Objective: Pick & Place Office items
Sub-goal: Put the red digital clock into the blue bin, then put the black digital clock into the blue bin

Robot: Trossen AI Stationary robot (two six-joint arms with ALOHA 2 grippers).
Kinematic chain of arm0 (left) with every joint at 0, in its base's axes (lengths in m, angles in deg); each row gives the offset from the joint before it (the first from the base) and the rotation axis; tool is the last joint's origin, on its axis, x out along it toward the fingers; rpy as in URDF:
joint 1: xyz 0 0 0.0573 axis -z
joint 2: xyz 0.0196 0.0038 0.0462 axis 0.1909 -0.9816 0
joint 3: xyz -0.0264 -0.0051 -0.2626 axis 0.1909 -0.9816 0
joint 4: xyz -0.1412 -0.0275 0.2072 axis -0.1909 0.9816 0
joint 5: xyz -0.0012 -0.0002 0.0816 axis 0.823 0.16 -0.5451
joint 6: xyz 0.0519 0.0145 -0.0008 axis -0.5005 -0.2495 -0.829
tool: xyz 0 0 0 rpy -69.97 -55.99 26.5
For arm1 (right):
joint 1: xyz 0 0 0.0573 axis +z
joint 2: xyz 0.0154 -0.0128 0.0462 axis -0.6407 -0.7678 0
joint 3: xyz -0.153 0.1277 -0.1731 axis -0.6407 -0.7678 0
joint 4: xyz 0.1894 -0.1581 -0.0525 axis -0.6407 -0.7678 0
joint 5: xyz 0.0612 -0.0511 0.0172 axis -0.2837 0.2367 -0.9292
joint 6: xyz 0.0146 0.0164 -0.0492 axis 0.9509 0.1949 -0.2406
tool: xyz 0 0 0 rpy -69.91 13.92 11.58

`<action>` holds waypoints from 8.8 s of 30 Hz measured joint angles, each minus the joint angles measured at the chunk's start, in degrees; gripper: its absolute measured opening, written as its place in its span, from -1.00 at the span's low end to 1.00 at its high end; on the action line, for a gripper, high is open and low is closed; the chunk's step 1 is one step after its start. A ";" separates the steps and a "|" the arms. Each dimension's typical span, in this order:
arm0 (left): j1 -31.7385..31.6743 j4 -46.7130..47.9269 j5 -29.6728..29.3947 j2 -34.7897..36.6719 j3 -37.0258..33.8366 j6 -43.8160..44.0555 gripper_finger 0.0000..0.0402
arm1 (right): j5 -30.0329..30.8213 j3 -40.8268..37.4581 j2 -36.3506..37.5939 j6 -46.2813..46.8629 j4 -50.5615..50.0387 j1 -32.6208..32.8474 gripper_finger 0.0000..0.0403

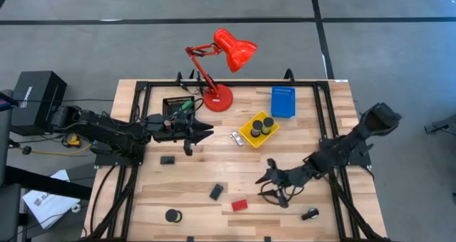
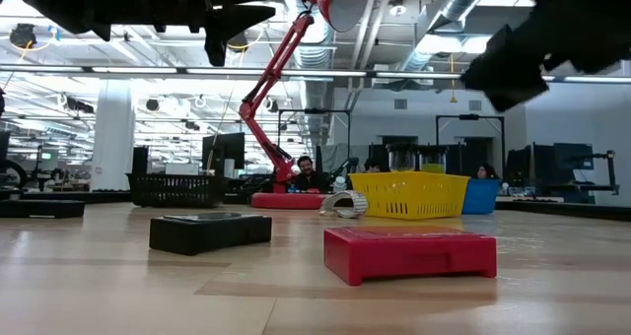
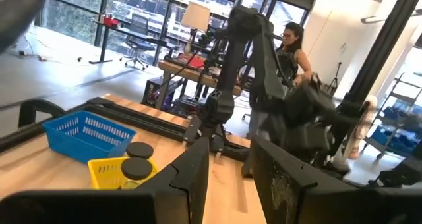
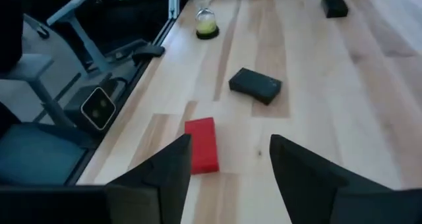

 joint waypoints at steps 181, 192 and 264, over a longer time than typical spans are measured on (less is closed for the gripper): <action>-0.41 -0.07 -0.09 -0.02 0.00 4.11 -0.46 | -11.77 14.10 23.72 -18.91 -63.17 -65.93 -0.48; -0.39 -0.04 -0.04 -0.02 0.00 4.11 -0.46 | -2.90 13.93 30.23 -7.85 -61.56 -42.07 -0.48; 0.94 1.14 0.13 1.31 0.04 1.08 -0.46 | -24.47 57.92 -40.52 -44.42 -45.78 -18.26 0.21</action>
